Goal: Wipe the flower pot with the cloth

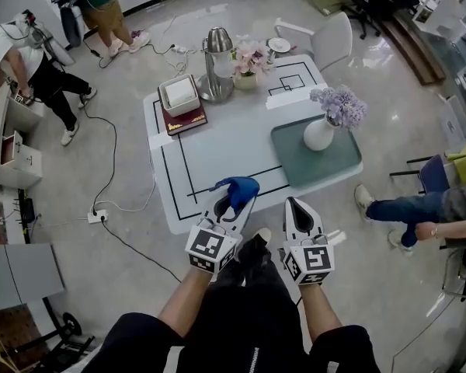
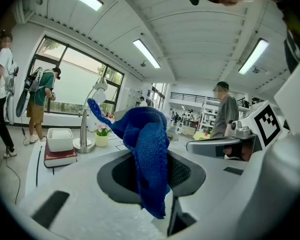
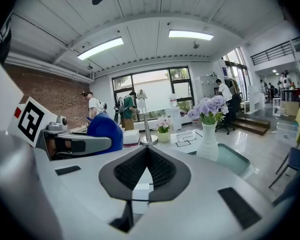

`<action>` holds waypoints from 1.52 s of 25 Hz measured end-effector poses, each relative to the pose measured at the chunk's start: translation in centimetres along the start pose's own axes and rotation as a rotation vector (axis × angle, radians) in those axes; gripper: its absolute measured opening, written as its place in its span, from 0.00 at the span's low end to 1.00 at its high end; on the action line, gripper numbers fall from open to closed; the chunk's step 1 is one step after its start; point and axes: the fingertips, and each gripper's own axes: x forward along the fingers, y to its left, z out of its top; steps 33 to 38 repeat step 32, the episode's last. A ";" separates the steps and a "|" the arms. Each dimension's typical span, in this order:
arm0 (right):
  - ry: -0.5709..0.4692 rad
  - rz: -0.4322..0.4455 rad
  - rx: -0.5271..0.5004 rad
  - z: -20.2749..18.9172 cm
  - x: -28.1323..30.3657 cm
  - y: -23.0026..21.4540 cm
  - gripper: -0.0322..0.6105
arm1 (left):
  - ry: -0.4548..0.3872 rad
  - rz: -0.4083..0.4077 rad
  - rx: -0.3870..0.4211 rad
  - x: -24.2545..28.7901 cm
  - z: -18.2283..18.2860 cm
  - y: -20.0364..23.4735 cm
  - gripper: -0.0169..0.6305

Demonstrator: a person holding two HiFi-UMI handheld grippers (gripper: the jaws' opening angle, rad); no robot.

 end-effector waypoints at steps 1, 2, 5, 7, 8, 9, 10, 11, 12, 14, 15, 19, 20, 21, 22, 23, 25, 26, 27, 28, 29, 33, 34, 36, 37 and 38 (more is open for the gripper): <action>-0.003 0.003 -0.004 0.2 -0.4 0.7 0.06 | -0.007 0.002 0.001 -0.7 0.3 -0.2 0.21; -0.005 0.006 -0.008 0.3 -0.8 1.4 0.06 | -0.013 0.004 0.004 -1.4 0.5 -0.3 0.21; -0.008 0.011 -0.020 0.4 -1.9 3.1 0.06 | -0.027 0.006 0.012 -3.1 1.1 -0.8 0.21; -0.010 0.013 -0.030 0.3 -2.6 3.9 0.06 | -0.033 0.006 0.018 -3.9 1.1 -1.1 0.21; -0.012 0.014 -0.034 0.2 -3.0 4.2 0.06 | -0.036 0.005 0.020 -4.3 1.0 -1.3 0.21; -0.014 0.013 -0.038 0.2 -3.3 4.6 0.06 | -0.037 0.003 0.021 -4.7 0.9 -1.5 0.21; -0.017 0.013 -0.040 0.1 -3.7 4.9 0.06 | -0.038 0.001 0.021 -5.0 0.8 -1.7 0.21; -0.019 0.013 -0.042 0.1 -4.0 5.1 0.06 | -0.037 -0.001 0.022 -5.3 0.6 -2.0 0.21; -0.022 0.012 -0.043 0.1 -4.3 5.4 0.06 | -0.035 -0.002 0.022 -5.6 0.5 -2.2 0.21; -0.026 0.011 -0.045 0.1 -4.9 5.8 0.06 | -0.033 -0.006 0.022 -6.1 0.2 -2.6 0.21; -0.029 0.010 -0.046 0.2 -5.1 6.0 0.06 | -0.032 -0.008 0.023 -6.4 0.1 -2.7 0.21; -0.040 0.002 -0.048 0.3 -6.0 6.6 0.06 | -0.030 -0.020 0.027 -7.1 -0.2 -3.4 0.21; -0.042 0.001 -0.048 0.3 -6.2 6.7 0.06 | -0.030 -0.023 0.028 -7.2 -0.2 -3.5 0.21; -0.045 0.000 -0.049 0.3 -6.3 6.8 0.06 | -0.030 -0.025 0.030 -7.3 -0.3 -3.7 0.21; -0.047 -0.001 -0.049 0.4 -6.4 6.9 0.06 | -0.031 -0.028 0.032 -7.4 -0.3 -3.8 0.21; -0.048 -0.001 -0.049 0.4 -6.5 6.9 0.06 | -0.031 -0.030 0.034 -7.4 -0.3 -3.9 0.21; -0.051 -0.002 -0.051 0.5 -6.7 7.1 0.06 | -0.031 -0.034 0.038 -7.5 -0.2 -4.1 0.21; -0.052 -0.002 -0.051 0.6 -6.7 7.2 0.06 | -0.031 -0.035 0.039 -7.6 -0.2 -4.2 0.21; -0.053 -0.001 -0.051 0.6 -6.8 7.3 0.06 | -0.031 -0.036 0.039 -7.7 -0.1 -4.2 0.21; -0.054 0.000 -0.052 0.7 -6.9 7.5 0.06 | -0.031 -0.036 0.039 -7.8 -0.1 -4.2 0.21; -0.054 0.001 -0.053 0.7 -6.9 7.6 0.06 | -0.031 -0.037 0.040 -7.9 -0.1 -4.3 0.21; -0.057 0.005 -0.056 0.8 -7.0 8.1 0.06 | -0.031 -0.038 0.041 -8.2 0.0 -4.2 0.21; -0.057 0.005 -0.056 0.8 -7.0 8.1 0.06 | -0.031 -0.038 0.041 -8.2 0.0 -4.2 0.21; -0.057 0.005 -0.056 0.8 -7.0 8.1 0.06 | -0.031 -0.038 0.041 -8.2 0.0 -4.2 0.21; -0.057 0.005 -0.056 0.8 -7.0 8.1 0.06 | -0.031 -0.038 0.041 -8.2 0.0 -4.2 0.21; -0.057 0.005 -0.056 0.8 -7.0 8.1 0.06 | -0.031 -0.038 0.041 -8.2 0.0 -4.2 0.21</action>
